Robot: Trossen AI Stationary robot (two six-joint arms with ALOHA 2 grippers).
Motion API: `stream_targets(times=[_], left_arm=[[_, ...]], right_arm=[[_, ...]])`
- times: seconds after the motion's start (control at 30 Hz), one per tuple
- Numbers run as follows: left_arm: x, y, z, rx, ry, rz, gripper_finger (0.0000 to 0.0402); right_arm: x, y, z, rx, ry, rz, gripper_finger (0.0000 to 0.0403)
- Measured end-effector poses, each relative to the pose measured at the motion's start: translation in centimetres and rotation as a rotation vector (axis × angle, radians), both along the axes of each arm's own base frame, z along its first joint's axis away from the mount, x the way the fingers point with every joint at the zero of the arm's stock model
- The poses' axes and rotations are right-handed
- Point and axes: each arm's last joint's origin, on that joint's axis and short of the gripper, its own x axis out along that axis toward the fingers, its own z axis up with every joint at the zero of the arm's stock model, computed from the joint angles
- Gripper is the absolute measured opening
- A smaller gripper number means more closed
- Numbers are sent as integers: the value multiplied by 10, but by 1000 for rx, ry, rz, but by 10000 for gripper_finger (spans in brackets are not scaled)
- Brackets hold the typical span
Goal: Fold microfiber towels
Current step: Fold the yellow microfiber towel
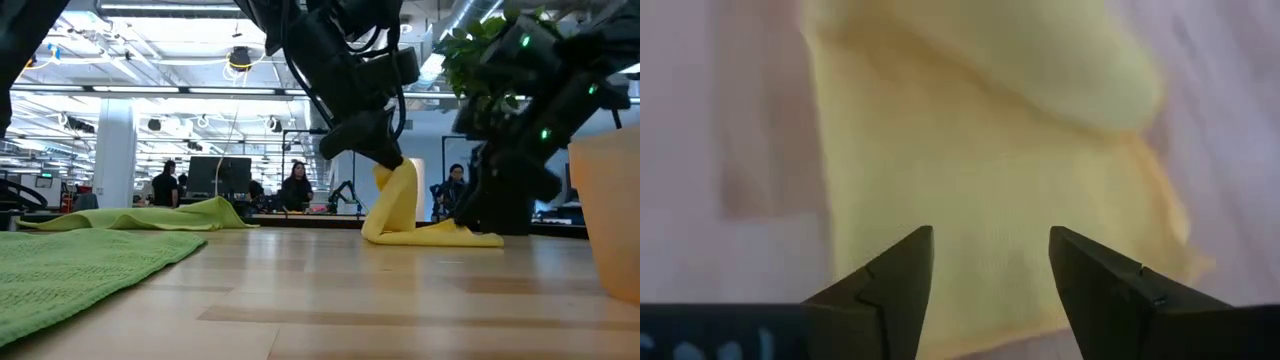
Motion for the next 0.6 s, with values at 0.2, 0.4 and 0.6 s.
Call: stream_targets(times=[0.2,0.4,0.6], left_arm=[[1,4,1,-8,-14,16,0],[6,2,6,-50,-92,-23,0],[7,3,7,-84,-122,7,1]], right_arm=[[-9,8,22,24,-84,12,226],[-22,15,41,56,-145,23,226],[-34,22,54,84,-192,51,226]])
